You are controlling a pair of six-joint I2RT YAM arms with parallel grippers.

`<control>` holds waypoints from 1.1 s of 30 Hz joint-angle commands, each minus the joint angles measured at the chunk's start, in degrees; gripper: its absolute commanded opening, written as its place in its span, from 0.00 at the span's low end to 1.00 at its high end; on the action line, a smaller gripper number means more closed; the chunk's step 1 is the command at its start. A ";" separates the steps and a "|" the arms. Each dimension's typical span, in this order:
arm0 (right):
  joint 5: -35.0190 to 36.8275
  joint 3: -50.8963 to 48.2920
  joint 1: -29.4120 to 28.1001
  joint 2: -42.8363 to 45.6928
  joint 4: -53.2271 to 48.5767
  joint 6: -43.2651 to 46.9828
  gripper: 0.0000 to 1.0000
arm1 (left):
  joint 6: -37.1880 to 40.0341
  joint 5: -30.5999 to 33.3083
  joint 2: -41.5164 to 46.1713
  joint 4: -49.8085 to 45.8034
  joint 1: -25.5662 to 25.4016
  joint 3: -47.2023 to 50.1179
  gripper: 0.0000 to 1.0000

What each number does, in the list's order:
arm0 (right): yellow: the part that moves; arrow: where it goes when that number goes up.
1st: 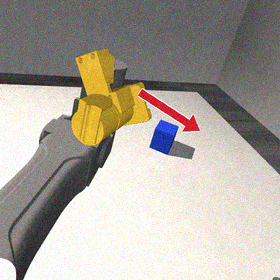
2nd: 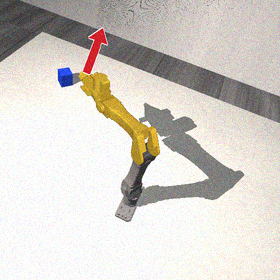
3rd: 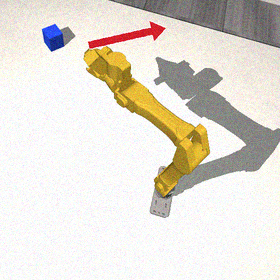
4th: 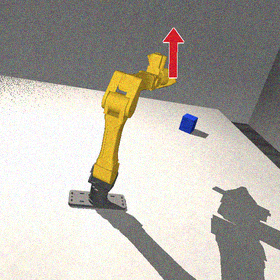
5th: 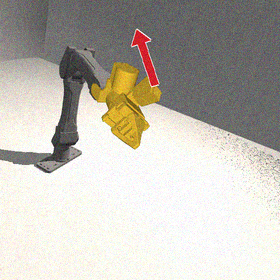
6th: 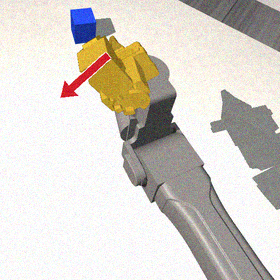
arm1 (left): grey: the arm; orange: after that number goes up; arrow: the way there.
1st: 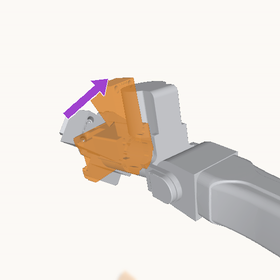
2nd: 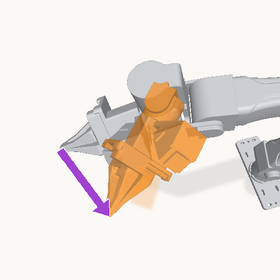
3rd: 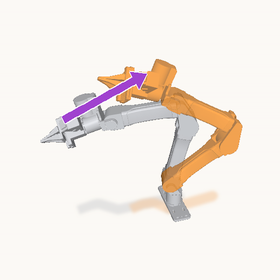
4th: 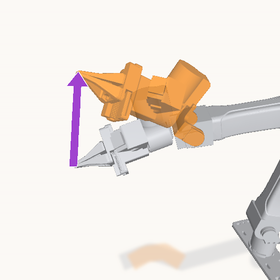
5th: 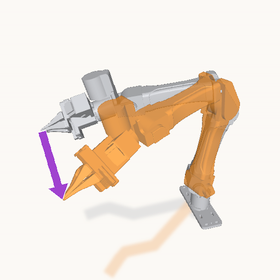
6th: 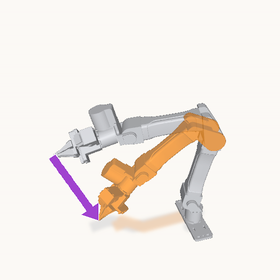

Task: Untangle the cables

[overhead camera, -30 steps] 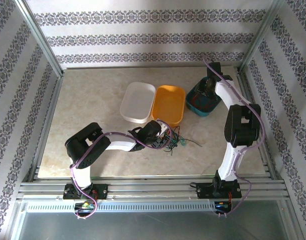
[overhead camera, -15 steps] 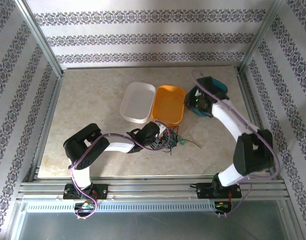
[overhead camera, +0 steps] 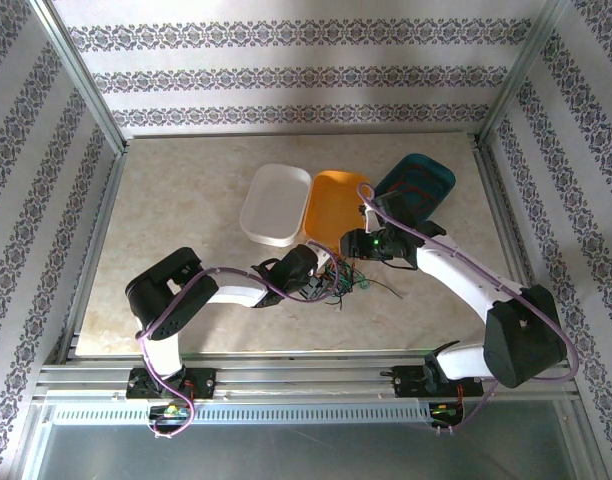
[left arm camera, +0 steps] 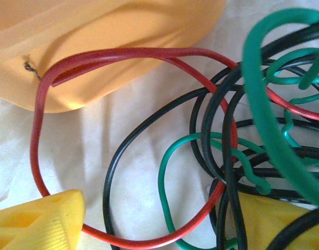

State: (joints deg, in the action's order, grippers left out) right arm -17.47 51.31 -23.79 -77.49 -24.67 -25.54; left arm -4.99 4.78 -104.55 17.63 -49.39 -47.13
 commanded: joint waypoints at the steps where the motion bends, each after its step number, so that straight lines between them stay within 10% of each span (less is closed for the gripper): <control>1: -0.30 -2.27 -0.53 1.46 -0.38 -0.84 0.50 | 0.26 0.15 2.85 -0.35 -0.10 1.20 0.80; 15: 5.96 -8.09 -0.47 1.53 0.48 -2.57 0.47 | 5.08 -9.45 18.15 -15.50 1.03 0.30 0.96; 27: 4.64 -13.27 -0.12 5.04 1.40 -4.24 0.43 | 5.78 -13.26 4.93 -7.65 2.34 -13.14 0.80; 33: 4.90 -14.95 0.06 7.49 1.25 -4.84 0.42 | 5.43 -17.00 0.34 -8.31 3.05 -16.70 0.55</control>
State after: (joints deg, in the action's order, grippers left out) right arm -13.08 37.50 -23.79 -71.57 -23.46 -29.43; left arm -0.23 -9.17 -103.09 8.29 -47.11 -62.06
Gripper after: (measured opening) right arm 0.425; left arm 0.571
